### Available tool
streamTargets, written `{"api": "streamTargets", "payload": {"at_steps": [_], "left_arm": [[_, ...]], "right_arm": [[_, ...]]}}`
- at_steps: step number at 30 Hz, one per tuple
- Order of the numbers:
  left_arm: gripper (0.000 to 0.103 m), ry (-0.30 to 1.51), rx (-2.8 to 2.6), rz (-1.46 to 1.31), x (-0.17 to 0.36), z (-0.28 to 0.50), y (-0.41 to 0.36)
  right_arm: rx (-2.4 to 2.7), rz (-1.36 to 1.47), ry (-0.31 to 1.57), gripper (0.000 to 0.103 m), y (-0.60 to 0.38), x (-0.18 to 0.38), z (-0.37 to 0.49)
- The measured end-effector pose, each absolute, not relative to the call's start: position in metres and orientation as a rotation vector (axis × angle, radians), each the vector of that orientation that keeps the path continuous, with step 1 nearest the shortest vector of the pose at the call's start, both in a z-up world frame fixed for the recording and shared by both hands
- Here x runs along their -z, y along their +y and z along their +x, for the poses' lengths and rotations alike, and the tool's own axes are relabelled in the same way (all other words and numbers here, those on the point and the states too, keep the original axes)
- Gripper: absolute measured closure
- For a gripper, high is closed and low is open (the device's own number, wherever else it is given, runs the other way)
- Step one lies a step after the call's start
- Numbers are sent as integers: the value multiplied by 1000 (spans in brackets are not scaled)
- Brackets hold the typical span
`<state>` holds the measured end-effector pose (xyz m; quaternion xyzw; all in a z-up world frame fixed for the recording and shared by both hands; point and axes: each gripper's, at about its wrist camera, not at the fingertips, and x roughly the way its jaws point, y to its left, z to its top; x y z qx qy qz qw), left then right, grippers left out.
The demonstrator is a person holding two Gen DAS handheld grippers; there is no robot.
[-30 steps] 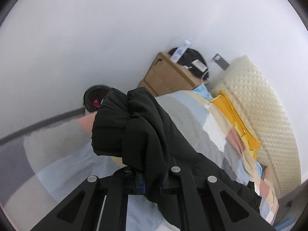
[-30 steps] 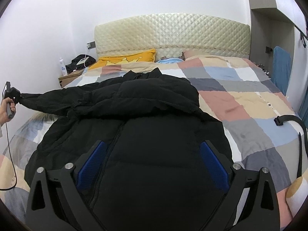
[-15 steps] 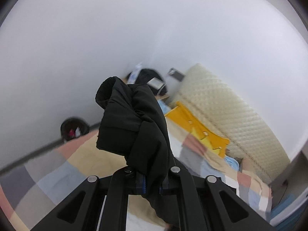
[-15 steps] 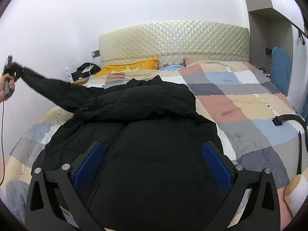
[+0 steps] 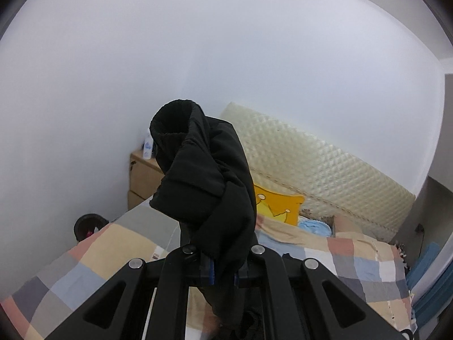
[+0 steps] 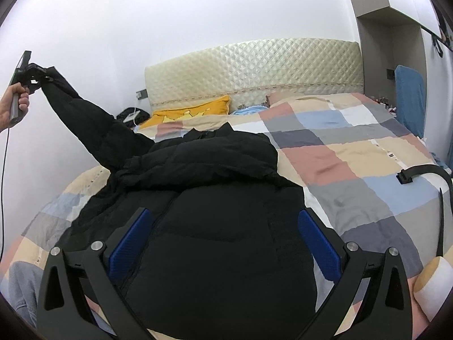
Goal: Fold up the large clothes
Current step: 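Lift the gripped sleeve upward with the left gripper, then carry the sleeve across the jacket body, lay it down, open the left gripper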
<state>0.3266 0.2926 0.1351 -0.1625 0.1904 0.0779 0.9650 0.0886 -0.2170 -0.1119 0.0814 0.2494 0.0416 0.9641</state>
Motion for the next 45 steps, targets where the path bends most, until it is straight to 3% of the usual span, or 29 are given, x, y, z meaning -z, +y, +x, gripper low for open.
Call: {"api": "streamTargets", "payload": {"at_steps": [13, 23, 34, 45], "left_arm": [[95, 356, -79, -173, -161, 327, 175], [95, 407, 40, -2, -155, 361, 23], [95, 545, 268, 65, -70, 412, -128], [95, 671, 396, 14, 53, 428, -207]], "right_arm": [[-117, 22, 422, 0, -228, 90, 87], [-138, 107, 446, 0, -256, 92, 98], [-118, 159, 519, 0, -283, 112, 122], [-55, 224, 591, 0, -301, 127, 133]]}}
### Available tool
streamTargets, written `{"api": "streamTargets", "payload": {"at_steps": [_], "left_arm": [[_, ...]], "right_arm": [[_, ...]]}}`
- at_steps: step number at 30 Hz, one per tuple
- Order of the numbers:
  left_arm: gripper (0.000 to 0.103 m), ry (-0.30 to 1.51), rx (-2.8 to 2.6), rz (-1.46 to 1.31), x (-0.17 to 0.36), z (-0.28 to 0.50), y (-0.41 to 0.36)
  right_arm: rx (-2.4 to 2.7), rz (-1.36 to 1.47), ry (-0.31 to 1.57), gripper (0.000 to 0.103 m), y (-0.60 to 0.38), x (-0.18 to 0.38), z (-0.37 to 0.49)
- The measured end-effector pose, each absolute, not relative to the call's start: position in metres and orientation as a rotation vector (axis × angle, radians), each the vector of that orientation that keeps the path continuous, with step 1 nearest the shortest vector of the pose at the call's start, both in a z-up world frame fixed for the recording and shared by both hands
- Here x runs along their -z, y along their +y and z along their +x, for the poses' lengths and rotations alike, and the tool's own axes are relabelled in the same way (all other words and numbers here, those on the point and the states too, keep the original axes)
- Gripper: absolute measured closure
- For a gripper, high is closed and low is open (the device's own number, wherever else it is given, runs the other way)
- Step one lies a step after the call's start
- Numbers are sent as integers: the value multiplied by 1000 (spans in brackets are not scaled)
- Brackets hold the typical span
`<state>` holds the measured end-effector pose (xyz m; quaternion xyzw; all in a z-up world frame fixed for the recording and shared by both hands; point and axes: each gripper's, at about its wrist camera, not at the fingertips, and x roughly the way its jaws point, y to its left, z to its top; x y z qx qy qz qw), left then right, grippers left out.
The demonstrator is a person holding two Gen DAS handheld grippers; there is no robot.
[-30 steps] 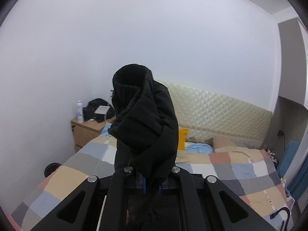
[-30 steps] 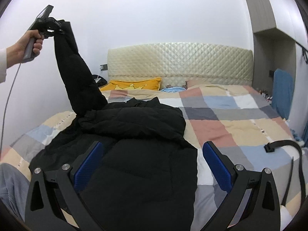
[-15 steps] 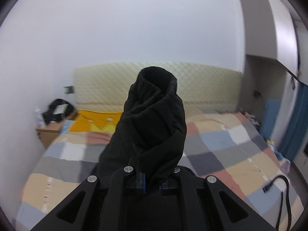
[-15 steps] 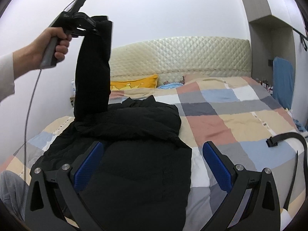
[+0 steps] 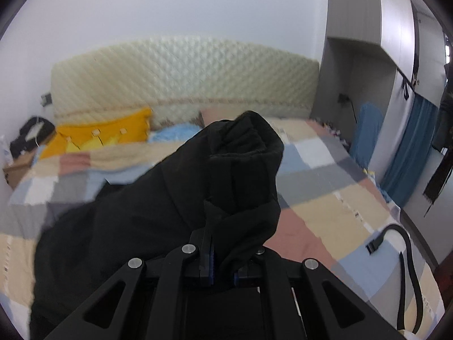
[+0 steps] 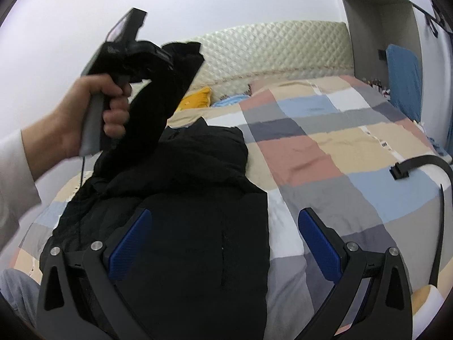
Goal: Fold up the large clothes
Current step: 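Carry the sleeve across the jacket body, lay it down, open the left gripper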
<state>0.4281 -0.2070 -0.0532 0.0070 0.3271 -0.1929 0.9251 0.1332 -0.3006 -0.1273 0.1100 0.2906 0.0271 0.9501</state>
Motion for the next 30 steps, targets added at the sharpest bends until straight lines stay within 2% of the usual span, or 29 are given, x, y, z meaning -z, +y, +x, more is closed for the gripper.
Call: {"api": "streamTargets", "payload": {"at_steps": [9, 14, 23, 30], "left_arm": [[95, 781, 394, -12, 159, 434, -253], [95, 775, 350, 77, 200, 429, -264], [95, 820, 319, 105, 236, 433, -274], [95, 766, 300, 140, 230, 422, -276]], "right_arm": [[22, 293, 663, 0, -319, 149, 147], [21, 309, 700, 0, -320, 159, 157], [39, 282, 689, 0, -315, 160, 160], [64, 282, 693, 0, -317, 162, 161]]}}
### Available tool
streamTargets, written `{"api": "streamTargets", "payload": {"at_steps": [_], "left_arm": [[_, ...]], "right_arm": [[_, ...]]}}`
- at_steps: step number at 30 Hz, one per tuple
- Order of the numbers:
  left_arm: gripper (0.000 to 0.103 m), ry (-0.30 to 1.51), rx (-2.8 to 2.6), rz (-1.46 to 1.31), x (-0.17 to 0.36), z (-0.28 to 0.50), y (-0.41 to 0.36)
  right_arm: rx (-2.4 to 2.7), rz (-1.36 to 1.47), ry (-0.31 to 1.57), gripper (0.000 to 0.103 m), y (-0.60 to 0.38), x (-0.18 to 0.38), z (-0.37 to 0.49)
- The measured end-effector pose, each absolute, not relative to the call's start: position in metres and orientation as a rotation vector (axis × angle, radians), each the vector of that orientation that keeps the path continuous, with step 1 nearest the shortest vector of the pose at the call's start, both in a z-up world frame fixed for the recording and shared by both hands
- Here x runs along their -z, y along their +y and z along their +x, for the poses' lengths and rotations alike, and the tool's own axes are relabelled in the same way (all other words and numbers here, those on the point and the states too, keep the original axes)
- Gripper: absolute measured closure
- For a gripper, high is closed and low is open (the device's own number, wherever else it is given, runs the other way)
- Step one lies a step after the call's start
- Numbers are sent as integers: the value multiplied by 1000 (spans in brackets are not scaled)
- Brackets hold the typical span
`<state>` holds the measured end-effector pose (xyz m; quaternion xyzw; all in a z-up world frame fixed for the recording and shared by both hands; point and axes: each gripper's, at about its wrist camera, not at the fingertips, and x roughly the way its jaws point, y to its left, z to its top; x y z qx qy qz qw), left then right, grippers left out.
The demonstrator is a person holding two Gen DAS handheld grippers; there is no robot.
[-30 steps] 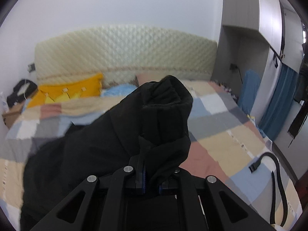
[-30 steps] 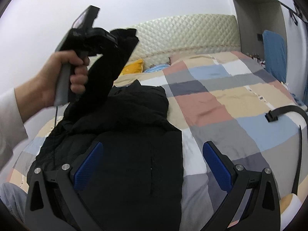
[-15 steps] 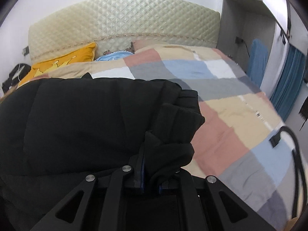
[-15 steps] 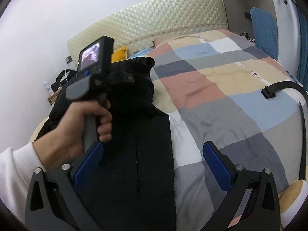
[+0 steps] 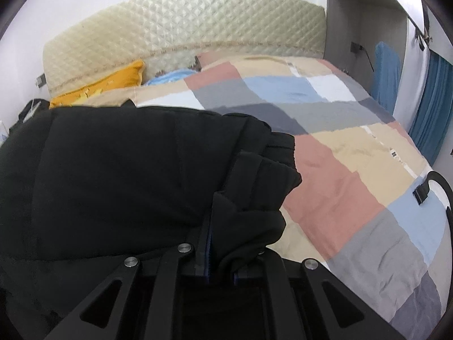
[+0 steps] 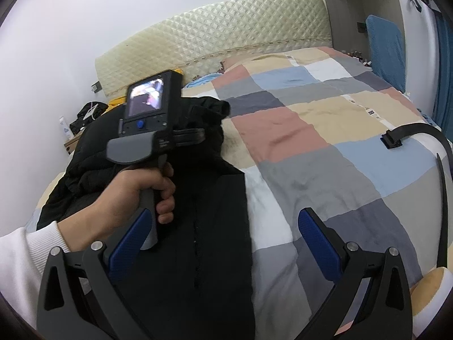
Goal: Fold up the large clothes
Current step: 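Carry the sleeve across the jacket body, lay it down, open the left gripper, then move both open grippers to the hem edge of the black jacket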
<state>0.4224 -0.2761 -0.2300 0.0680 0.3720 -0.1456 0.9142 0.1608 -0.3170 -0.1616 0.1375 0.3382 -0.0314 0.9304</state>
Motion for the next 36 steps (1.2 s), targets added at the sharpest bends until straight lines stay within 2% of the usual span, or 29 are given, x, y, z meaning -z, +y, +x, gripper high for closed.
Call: {"api": "streamTargets", "payload": {"at_steps": [9, 18, 22, 25, 27, 28, 29, 36], "left_arm": [[92, 776, 284, 150, 205, 415, -273], [84, 860, 282, 132, 184, 405, -250], [81, 853, 288, 211, 176, 391, -249], [62, 763, 305, 250, 161, 369, -244], [35, 715, 326, 233, 151, 356, -237], [30, 687, 339, 215, 145, 349, -232], [27, 665, 349, 196, 139, 343, -226], [27, 635, 328, 134, 106, 313, -174]], "right_arm": [[96, 261, 665, 0, -317, 158, 157], [84, 254, 653, 0, -315, 156, 154], [85, 248, 639, 0, -314, 154, 152], [83, 246, 634, 0, -312, 152, 149], [78, 243, 627, 0, -311, 150, 147], [80, 238, 624, 0, -310, 149, 146], [81, 235, 623, 0, -309, 149, 146], [68, 232, 592, 0, -307, 144, 142]]}}
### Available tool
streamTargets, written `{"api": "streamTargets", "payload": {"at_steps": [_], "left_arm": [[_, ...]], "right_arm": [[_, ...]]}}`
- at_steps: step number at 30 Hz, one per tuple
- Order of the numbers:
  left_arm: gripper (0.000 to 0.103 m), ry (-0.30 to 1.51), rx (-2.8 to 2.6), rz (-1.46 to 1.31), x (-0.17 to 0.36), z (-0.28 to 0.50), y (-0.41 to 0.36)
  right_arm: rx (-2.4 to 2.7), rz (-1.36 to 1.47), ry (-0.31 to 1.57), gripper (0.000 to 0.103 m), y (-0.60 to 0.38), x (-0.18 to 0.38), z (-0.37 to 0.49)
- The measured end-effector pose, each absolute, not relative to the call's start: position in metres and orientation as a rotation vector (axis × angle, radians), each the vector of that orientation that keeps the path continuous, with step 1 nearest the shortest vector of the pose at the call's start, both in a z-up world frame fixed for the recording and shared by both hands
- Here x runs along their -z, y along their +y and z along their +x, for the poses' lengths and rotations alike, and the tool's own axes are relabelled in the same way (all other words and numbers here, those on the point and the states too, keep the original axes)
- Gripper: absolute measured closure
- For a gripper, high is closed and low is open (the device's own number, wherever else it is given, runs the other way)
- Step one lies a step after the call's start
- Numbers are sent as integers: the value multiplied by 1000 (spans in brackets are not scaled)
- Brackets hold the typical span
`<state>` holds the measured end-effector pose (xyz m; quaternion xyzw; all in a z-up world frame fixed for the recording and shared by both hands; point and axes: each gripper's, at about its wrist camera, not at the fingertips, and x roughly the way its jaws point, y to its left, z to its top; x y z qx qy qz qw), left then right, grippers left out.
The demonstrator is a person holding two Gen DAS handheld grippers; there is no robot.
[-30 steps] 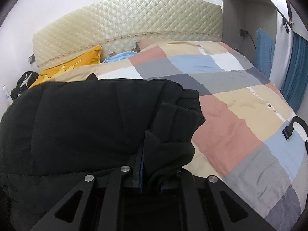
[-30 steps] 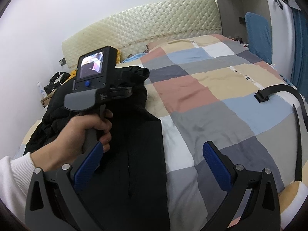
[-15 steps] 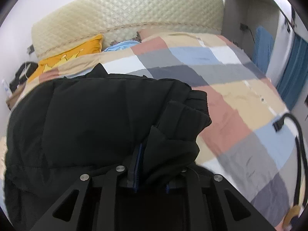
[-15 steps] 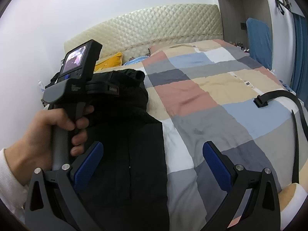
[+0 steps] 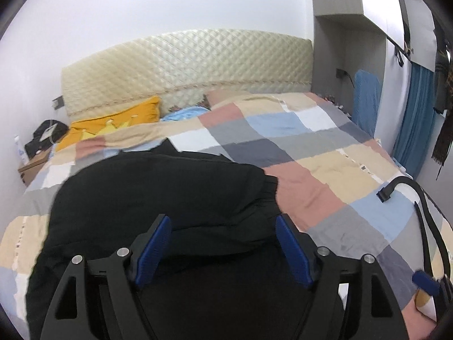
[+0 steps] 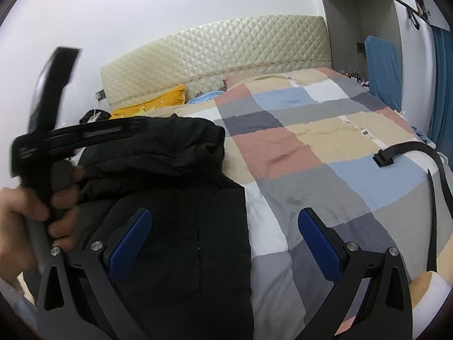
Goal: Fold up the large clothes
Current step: 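Move both open grippers to the hem edge of the black jacket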
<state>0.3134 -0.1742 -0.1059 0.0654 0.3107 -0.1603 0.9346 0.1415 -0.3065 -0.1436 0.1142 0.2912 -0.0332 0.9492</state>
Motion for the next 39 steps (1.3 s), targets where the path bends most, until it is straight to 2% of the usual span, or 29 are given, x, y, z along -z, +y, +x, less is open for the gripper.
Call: {"api": "streamTargets", "payload": {"at_steps": [12, 27, 39], "left_arm": [[27, 508, 279, 85, 62, 240, -54], [27, 573, 199, 41, 90, 198, 69], [27, 600, 119, 36, 112, 198, 121]], "right_arm": [[-14, 169, 521, 0, -277, 121, 124], [-71, 108, 505, 0, -240, 110, 98], [-80, 62, 545, 0, -225, 116, 103]]}}
